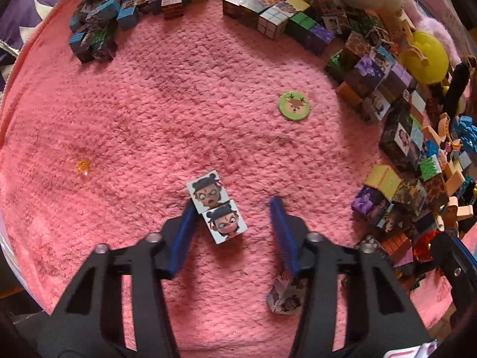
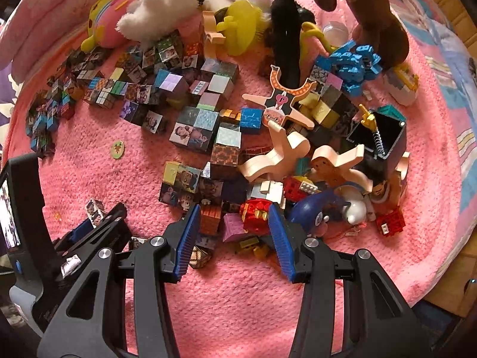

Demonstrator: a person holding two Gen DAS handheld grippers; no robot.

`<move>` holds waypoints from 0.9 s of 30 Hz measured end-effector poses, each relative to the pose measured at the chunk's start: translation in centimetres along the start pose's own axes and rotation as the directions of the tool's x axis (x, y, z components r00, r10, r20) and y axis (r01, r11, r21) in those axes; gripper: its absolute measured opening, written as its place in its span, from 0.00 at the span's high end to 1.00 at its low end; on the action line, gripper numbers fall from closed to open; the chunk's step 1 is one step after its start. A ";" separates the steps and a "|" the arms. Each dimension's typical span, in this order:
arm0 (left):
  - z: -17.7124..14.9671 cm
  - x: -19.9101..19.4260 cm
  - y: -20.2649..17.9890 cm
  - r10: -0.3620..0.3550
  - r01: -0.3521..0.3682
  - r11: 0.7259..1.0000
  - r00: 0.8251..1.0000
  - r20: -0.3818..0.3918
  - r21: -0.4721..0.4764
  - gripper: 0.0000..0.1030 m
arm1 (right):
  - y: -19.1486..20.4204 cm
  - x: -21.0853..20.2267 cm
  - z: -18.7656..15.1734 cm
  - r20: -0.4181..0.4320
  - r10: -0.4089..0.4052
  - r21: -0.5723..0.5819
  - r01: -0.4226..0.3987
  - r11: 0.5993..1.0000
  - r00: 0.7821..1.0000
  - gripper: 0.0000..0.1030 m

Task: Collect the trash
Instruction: 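Close the left tool on the two face-printed cubes, then carry the cubes with the left tool over the white bin and release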

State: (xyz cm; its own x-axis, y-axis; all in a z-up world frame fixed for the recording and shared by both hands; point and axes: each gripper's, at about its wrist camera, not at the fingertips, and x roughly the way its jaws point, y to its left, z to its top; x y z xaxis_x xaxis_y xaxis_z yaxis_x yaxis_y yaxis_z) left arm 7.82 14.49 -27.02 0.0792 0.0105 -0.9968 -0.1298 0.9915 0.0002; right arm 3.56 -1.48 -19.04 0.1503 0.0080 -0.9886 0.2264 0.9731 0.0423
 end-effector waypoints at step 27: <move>-5.5 -12.8 1.8 -0.207 0.179 0.967 0.968 0.144 0.183 0.80 | 0.4 -5.5 -3.6 0.103 0.123 0.085 -0.132 0.988 0.987 0.54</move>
State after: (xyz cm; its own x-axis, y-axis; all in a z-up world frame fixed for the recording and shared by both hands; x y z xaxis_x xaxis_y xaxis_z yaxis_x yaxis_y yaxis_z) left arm 1.10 15.41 -14.67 0.2459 -0.1763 -0.9531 0.0697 0.9840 -0.1640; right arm -0.62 -0.34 -14.11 0.2755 0.1040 -0.9556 0.2854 0.9405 0.1847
